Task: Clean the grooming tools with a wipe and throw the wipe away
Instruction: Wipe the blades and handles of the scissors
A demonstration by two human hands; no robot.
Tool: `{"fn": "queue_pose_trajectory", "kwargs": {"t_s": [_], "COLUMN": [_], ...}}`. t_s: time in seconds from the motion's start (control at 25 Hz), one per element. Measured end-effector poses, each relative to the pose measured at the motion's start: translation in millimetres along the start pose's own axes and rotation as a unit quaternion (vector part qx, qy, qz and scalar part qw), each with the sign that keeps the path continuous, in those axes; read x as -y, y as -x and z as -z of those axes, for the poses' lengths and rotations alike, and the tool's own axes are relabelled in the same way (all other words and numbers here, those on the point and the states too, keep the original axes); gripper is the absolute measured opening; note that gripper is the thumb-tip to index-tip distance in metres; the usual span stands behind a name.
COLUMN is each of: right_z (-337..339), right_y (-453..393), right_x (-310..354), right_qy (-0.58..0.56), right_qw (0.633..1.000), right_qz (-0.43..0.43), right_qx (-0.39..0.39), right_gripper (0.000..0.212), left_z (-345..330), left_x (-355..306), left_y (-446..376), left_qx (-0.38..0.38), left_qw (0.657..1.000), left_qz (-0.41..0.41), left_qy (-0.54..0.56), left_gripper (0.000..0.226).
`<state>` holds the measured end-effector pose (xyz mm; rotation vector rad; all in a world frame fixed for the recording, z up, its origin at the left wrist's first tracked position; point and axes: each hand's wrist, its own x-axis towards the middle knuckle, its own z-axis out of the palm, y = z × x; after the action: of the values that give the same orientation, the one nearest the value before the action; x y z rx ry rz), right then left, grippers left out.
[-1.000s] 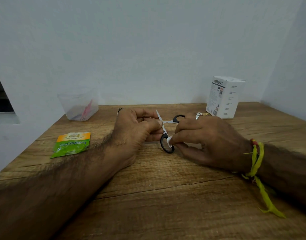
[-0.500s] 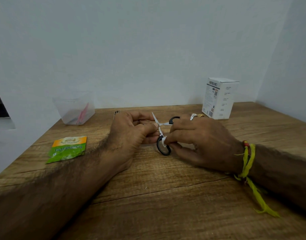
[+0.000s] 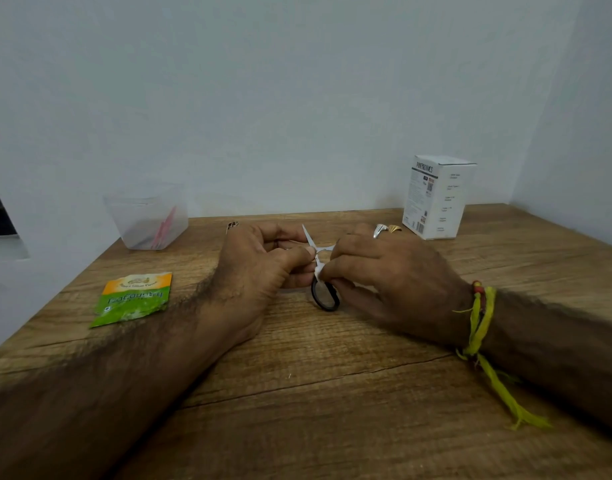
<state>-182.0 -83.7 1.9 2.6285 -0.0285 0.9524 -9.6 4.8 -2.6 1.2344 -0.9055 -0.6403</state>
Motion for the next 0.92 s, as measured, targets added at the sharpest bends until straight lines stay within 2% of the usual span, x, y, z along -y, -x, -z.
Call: {"fn": "queue_pose_trajectory", "kwargs": {"t_s": [0.44, 0.68, 0.84, 0.92], "right_z": [0.5, -2.4, 1.3, 0.6], "right_y": [-1.6, -5.0, -3.5, -4.8], "right_x": [0.3, 6.8, 7.9, 8.6], "right_qy": [0.012, 0.003, 0.018, 0.008], "right_qw": [1.000, 0.998, 0.999, 0.999], "right_qz": [0.017, 0.050, 0.032, 0.026], "right_qx": [-0.007, -0.041, -0.026, -0.018], "right_gripper": [0.012, 0.036, 0.010, 0.010], "left_z": [0.4, 0.8, -1.3, -0.3], "left_x": [-0.6, -2.2, -3.0, -2.8], "left_y": [0.6, 2.3, 4.3, 3.1], "left_qx": [0.008, 0.015, 0.021, 0.014], "left_qw": [1.000, 1.000, 1.000, 1.000], "left_qz": [-0.004, -0.006, -0.002, -0.004], "left_qy": [0.002, 0.008, 0.021, 0.015], "left_gripper": [0.016, 0.014, 0.014, 0.015]}}
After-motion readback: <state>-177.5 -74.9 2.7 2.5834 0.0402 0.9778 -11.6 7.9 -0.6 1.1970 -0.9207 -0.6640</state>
